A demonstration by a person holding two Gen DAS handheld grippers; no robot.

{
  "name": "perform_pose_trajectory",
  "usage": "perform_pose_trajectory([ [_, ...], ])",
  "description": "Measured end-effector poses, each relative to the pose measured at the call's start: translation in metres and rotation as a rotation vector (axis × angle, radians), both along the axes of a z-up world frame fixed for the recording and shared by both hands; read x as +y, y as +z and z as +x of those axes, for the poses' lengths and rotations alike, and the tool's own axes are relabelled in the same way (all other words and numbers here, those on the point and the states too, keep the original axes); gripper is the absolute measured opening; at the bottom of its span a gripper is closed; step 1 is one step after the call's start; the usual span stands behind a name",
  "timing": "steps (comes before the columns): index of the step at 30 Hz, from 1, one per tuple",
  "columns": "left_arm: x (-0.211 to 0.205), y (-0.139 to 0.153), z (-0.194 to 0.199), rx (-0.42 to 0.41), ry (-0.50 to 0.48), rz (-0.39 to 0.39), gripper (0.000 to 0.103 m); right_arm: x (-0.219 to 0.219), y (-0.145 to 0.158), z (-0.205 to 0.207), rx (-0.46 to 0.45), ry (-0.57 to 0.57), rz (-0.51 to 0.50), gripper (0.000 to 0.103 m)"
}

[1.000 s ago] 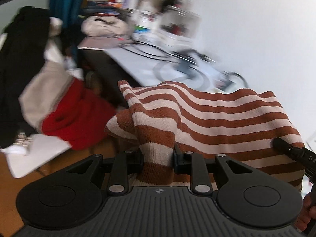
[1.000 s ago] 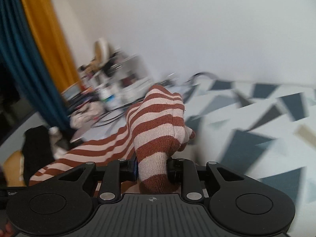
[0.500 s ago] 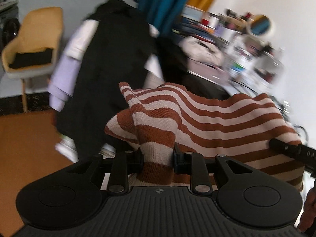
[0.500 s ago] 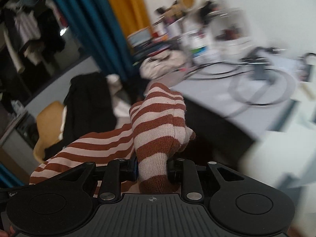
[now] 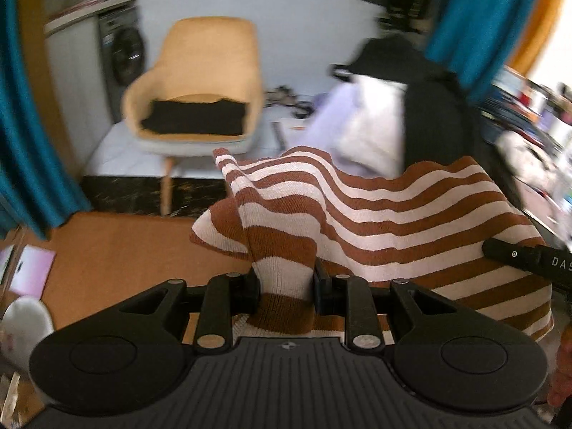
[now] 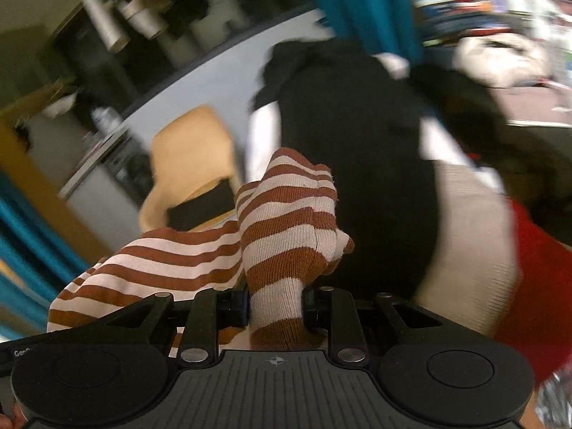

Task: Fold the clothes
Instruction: 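Lift the folded sweater with both grippers and carry it to the beige armchair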

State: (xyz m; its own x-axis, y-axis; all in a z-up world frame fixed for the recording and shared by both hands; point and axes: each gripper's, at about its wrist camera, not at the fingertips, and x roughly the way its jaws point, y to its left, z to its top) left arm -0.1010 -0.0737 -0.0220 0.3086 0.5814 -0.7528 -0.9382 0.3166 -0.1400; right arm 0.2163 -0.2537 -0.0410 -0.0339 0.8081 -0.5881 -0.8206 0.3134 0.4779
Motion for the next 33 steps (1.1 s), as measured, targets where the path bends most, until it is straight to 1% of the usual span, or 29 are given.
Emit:
perform_pose_trajectory([
  [5,0.071,-0.018,-0.034,-0.002,0.080,-0.035,0.026,0.090,-0.010,-0.043,0.021,0.090,-0.031,0.021],
  [9,0.149,-0.030,-0.041,0.018,0.102,-0.040,0.026,0.170,-0.025,-0.052,0.035,0.128,-0.032,0.021],
  [13,0.237,-0.034,-0.034,0.074,0.057,-0.086,0.026,0.263,-0.035,-0.045,0.084,0.108,-0.070,0.021],
  [15,0.275,-0.033,-0.029,0.093,0.042,-0.086,0.026,0.310,-0.034,-0.043,0.109,0.099,-0.091,0.021],
  [20,0.360,-0.035,-0.021,0.069,0.063,-0.085,0.026,0.411,-0.039,-0.029,0.105,0.117,-0.112,0.021],
  [23,0.405,-0.043,-0.022,0.056,0.070,-0.096,0.026,0.463,-0.037,-0.028,0.077,0.138,-0.104,0.021],
  [28,0.482,-0.067,-0.031,0.037,0.080,-0.127,0.026,0.544,-0.045,-0.026,0.060,0.131,-0.123,0.021],
  [33,0.580,-0.109,-0.055,0.029,0.073,-0.177,0.026,0.631,-0.074,-0.040,0.050,0.118,-0.173,0.021],
])
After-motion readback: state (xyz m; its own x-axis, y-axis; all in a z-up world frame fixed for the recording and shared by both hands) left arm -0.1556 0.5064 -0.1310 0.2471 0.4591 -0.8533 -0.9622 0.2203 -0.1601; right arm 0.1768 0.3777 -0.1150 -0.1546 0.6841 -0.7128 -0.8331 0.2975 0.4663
